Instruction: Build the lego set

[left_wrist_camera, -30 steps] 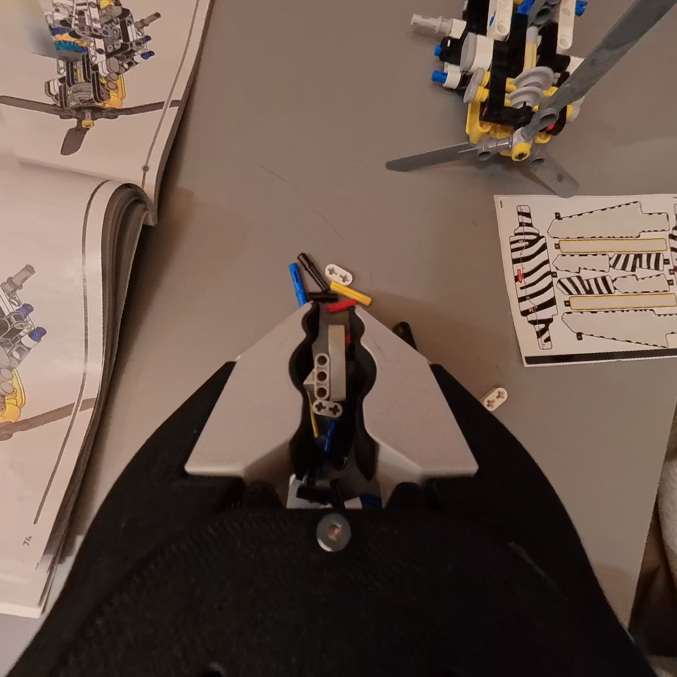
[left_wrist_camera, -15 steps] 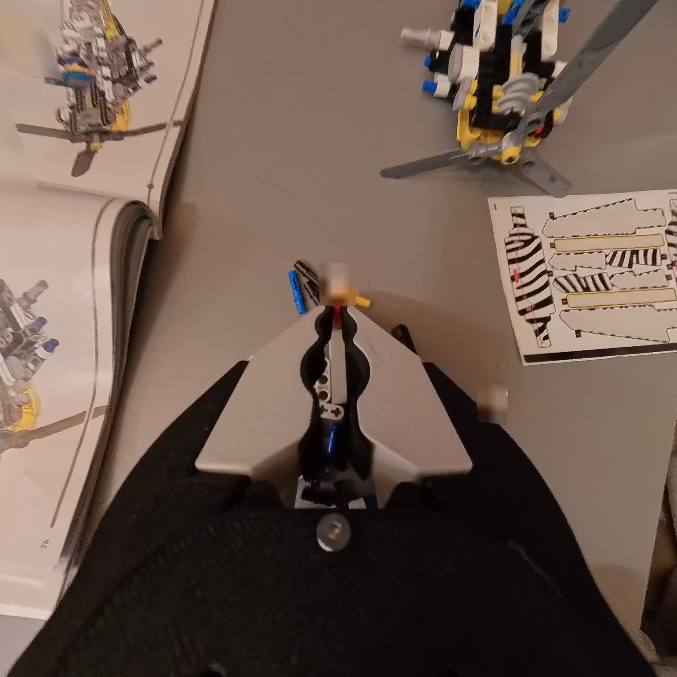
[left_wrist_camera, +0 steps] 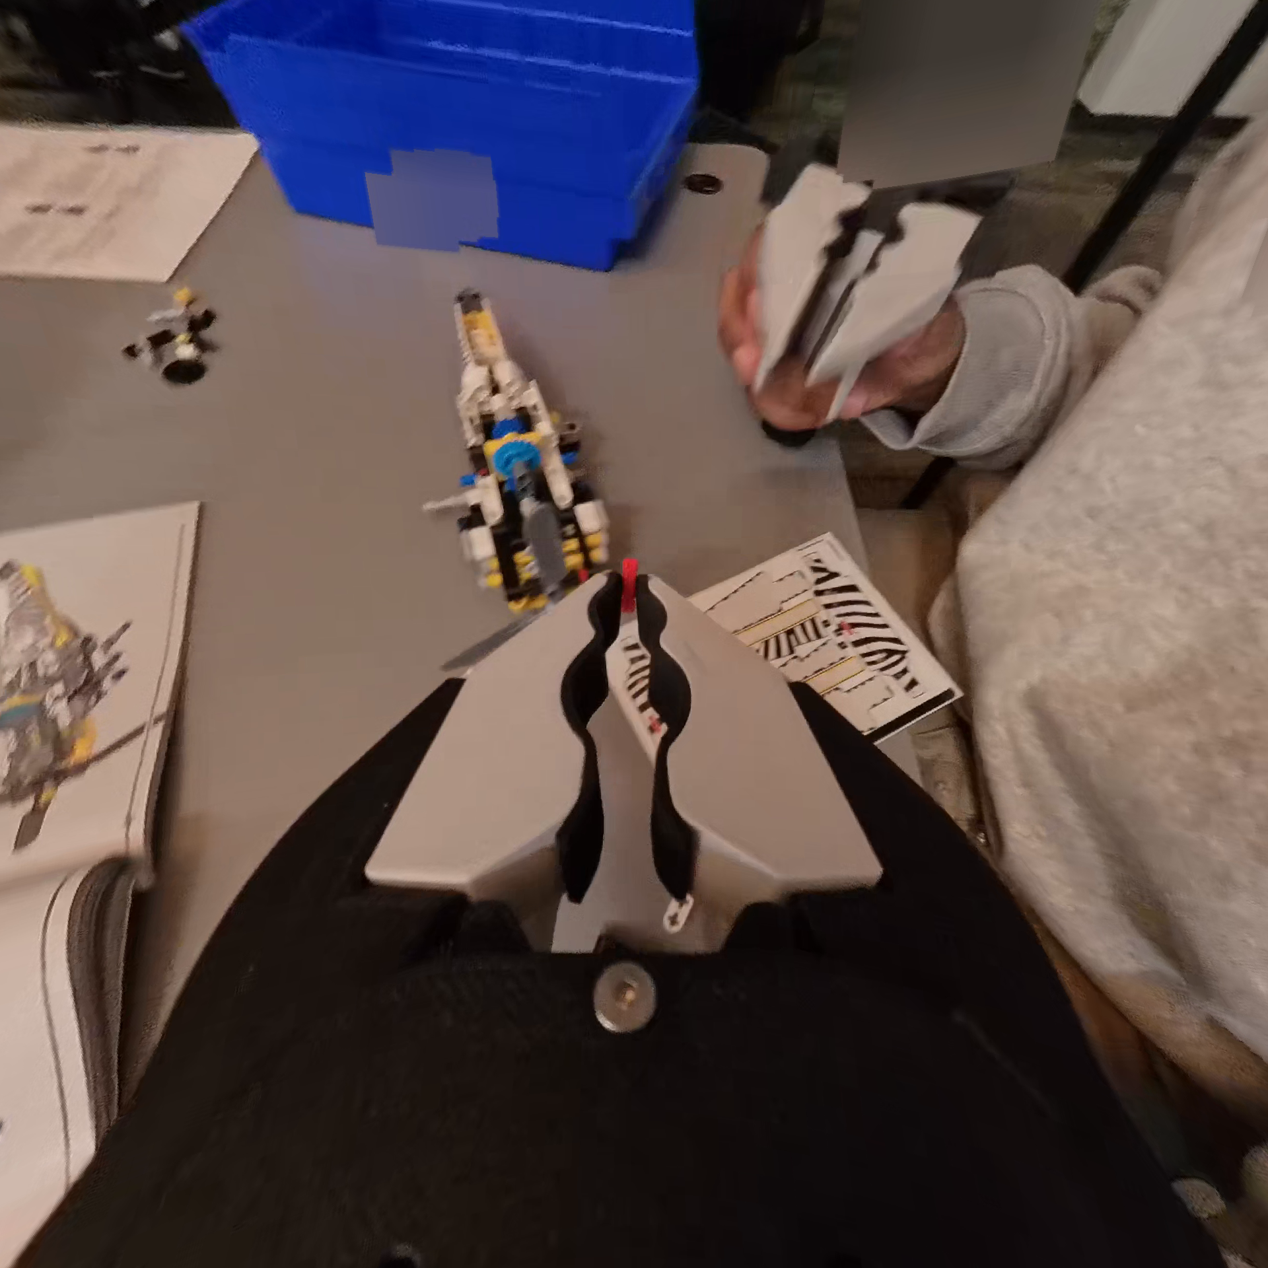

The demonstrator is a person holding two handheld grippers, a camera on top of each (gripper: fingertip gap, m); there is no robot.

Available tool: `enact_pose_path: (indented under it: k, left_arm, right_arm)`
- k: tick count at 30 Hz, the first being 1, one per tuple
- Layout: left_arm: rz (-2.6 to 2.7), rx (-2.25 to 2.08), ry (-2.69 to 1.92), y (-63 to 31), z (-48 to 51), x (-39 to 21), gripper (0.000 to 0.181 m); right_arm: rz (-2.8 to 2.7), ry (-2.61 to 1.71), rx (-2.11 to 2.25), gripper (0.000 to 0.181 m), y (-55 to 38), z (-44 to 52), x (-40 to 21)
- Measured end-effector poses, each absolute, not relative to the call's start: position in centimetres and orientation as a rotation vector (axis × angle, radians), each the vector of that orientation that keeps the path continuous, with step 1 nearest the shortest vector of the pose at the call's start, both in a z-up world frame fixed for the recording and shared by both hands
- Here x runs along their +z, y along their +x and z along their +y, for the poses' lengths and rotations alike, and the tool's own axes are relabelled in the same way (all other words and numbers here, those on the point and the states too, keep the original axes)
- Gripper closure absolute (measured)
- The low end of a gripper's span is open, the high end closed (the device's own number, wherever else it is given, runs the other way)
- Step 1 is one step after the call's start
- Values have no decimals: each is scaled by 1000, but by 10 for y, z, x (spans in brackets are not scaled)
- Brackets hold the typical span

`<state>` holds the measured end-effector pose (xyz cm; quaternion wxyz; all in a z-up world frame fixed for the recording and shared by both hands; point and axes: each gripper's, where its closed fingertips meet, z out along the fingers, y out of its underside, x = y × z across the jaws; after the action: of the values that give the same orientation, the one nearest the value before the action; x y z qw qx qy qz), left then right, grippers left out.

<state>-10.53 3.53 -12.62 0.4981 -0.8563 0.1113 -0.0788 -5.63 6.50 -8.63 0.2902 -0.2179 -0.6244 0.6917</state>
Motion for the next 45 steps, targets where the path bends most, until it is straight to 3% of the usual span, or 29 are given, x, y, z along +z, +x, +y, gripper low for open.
enact_pose_path:
  k: [9, 45]
  left_arm:
    - [438, -210, -2106, -65, 48, -128, 179]
    - [420, -333, -2000, -58, 50, -118, 173]
  right_arm:
    - [-1792, -747, 1905, 170, -66, 47, -109]
    - [-1759, -773, 2097, 180, -62, 51, -107]
